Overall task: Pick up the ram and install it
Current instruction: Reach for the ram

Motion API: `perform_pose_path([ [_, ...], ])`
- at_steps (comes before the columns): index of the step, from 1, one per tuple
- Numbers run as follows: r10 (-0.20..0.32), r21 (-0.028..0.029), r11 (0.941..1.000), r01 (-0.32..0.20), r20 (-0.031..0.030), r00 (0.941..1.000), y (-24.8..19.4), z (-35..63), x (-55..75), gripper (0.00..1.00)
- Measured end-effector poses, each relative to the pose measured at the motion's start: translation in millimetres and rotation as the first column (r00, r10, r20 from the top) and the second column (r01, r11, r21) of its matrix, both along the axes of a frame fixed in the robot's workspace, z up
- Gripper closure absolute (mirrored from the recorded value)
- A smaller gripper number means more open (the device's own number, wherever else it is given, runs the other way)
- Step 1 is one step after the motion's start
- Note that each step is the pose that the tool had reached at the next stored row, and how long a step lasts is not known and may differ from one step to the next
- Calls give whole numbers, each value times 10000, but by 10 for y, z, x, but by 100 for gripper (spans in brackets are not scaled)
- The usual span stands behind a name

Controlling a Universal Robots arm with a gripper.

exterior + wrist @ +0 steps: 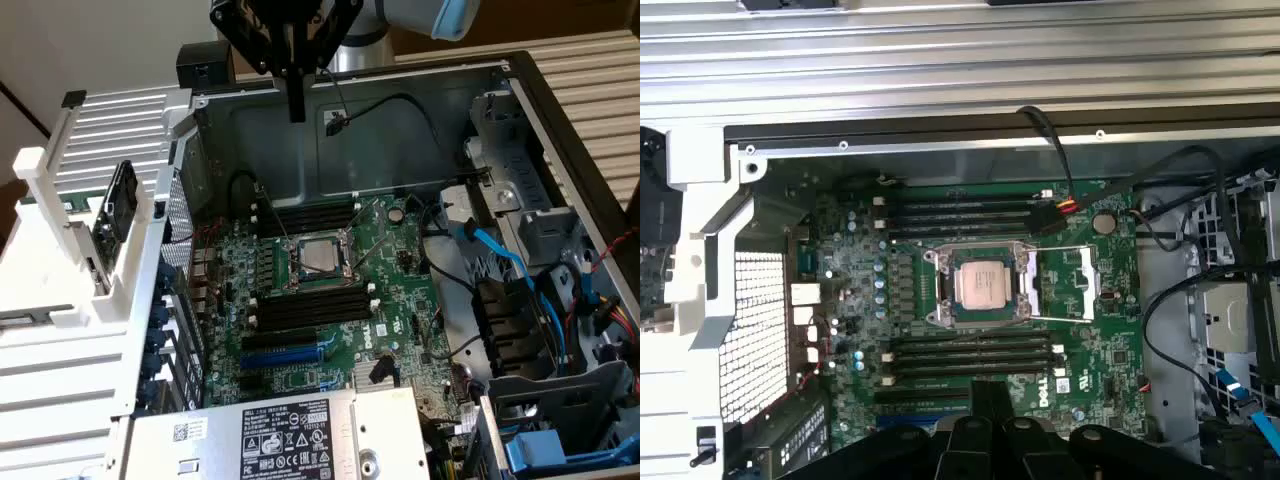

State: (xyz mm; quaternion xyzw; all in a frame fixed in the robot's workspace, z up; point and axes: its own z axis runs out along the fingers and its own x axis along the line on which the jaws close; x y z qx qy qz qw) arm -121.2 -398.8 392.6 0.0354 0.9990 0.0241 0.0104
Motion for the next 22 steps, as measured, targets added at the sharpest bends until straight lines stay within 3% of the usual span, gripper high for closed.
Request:
perform_pose_path([
  [15, -1, -15, 10000, 1, -2, 10000, 16, 2, 0, 90],
  [20, -1, -255, 9997, 1, -1, 10000, 127, 2, -7, 90],
  [22, 0, -307, 9995, 0, 0, 10000, 164, 2, -34, 90],
])
